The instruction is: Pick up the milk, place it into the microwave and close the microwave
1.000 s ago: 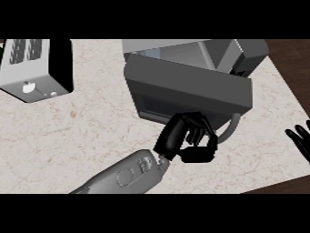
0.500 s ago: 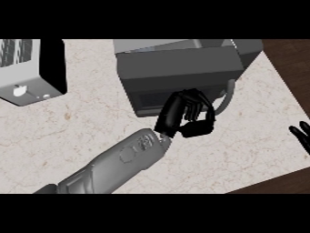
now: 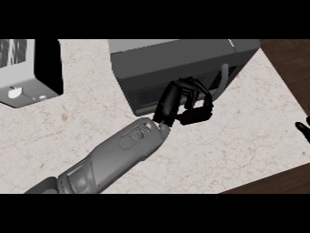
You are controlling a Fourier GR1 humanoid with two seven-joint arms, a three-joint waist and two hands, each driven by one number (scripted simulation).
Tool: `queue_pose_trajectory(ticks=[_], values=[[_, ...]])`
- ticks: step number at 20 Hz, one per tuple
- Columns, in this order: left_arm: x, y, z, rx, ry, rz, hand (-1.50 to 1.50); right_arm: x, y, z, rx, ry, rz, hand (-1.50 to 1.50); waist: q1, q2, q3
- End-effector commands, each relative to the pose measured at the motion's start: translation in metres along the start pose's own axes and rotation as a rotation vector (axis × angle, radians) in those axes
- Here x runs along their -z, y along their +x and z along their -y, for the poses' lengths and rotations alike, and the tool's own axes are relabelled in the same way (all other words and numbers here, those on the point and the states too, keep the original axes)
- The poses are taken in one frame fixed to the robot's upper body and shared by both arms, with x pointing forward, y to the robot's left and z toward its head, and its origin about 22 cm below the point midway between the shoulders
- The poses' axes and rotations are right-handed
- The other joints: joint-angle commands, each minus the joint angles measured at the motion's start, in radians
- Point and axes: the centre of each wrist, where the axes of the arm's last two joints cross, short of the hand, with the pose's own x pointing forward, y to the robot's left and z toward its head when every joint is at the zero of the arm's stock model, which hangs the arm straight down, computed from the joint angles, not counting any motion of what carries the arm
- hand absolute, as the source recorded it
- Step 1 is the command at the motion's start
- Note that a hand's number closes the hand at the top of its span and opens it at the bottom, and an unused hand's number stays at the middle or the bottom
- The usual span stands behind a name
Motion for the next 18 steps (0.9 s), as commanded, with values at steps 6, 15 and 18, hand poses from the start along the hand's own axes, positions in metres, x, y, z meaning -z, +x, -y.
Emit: queue_pose_trajectory(ticks=[6, 15, 18], values=[[0.020, 0.003, -0.016, -0.085, 0.067, -0.020, 1.50, 0.008, 0.012, 0.004, -0.006, -0.005, 0.023, -1.50, -0.009, 0.015, -0.001], [0.019, -0.006, -0.022, -0.094, 0.182, -0.022, 1.50, 0.011, 0.020, 0.001, 0.005, 0.051, 0.035, -1.50, -0.024, 0.016, 0.001], [0.020, -0.003, -0.022, -0.115, 0.189, 0.010, 1.50, 0.015, 0.022, 0.002, 0.013, 0.086, 0.039, -1.50, -0.006, 0.021, 0.000]])
